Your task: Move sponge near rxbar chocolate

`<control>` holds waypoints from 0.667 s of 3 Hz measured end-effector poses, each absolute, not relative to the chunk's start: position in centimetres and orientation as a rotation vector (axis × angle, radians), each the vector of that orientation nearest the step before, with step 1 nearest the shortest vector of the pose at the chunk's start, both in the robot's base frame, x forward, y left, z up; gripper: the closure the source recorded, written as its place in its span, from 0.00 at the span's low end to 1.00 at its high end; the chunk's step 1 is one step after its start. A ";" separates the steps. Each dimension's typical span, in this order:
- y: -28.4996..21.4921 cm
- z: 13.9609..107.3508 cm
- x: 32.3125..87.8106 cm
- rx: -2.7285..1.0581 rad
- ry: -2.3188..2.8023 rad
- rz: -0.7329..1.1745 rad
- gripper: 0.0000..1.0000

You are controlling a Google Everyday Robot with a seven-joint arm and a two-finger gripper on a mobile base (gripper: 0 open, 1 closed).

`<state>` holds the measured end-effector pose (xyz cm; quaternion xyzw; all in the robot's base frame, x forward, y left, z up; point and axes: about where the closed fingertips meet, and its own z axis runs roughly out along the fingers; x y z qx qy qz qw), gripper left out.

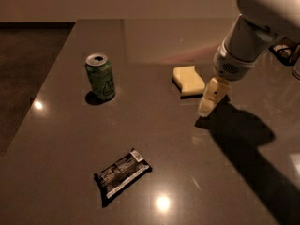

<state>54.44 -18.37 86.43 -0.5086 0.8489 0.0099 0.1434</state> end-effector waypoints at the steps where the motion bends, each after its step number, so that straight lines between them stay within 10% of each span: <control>1: -16.9 85.7 55.8 -1.451 2.447 0.055 0.00; 2: -15.3 85.0 57.0 -1.447 2.448 0.072 0.00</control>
Offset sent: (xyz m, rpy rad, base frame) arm 0.0400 0.0486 -0.0228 0.0455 0.0129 -0.0106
